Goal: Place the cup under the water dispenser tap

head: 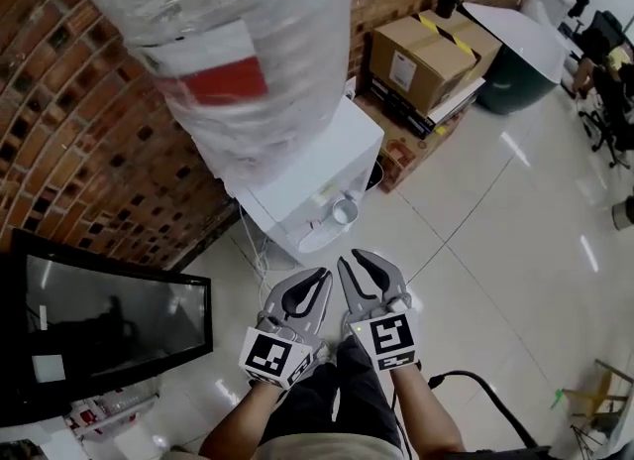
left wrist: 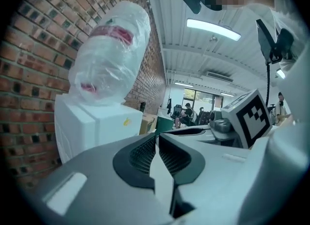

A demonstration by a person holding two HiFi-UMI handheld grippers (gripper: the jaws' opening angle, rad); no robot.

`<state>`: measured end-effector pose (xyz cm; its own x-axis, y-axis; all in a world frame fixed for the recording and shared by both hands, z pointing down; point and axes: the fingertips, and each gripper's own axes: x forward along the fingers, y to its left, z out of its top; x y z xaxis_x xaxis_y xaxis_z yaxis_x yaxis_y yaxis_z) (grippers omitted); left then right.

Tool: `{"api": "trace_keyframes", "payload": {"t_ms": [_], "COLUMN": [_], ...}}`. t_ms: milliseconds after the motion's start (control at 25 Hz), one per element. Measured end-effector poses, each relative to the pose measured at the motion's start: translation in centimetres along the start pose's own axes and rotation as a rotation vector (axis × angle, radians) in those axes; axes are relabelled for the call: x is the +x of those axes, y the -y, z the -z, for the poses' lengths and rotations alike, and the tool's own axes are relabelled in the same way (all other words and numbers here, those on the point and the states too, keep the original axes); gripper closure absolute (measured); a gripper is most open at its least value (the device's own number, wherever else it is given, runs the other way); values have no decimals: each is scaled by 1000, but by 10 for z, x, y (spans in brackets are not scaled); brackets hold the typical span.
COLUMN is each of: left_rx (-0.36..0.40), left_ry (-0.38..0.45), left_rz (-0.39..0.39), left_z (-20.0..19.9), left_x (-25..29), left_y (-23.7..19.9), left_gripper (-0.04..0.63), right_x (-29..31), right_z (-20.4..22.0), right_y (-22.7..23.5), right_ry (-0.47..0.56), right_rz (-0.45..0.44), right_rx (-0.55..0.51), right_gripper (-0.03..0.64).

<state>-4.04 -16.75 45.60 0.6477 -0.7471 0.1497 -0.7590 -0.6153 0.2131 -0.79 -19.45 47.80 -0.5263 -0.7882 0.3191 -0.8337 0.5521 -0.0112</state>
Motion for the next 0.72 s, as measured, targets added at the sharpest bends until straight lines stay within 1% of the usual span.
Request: {"api": "trace_keyframes", "payload": {"t_ms": [200,320,520,640,720], "left_rx": [-10,-10,-1,19,15], "left_ry": [37,58,101,130,145], "left_rz": [11,18,44,72,74], "left_z": [-29,-44,-74,-83,-89], "left_x": [-21,-33,-52,-67,-78], "left_y": [16,25,44,60,68], "left_gripper": [581,583,589,595,595], "right_x": [-33,-52,-77,-94,-105], "right_z": [-52,-75,-88,-92,-94], "right_y": [-23,-35,-55,-68,-76], "right_ry": [59,77,78,84,87], "right_rz": [-16,-23,-42,-43,-40], "right_rx": [-47,-67,-94,-89,-91], "right_gripper": [573,610,611,611,611]}}
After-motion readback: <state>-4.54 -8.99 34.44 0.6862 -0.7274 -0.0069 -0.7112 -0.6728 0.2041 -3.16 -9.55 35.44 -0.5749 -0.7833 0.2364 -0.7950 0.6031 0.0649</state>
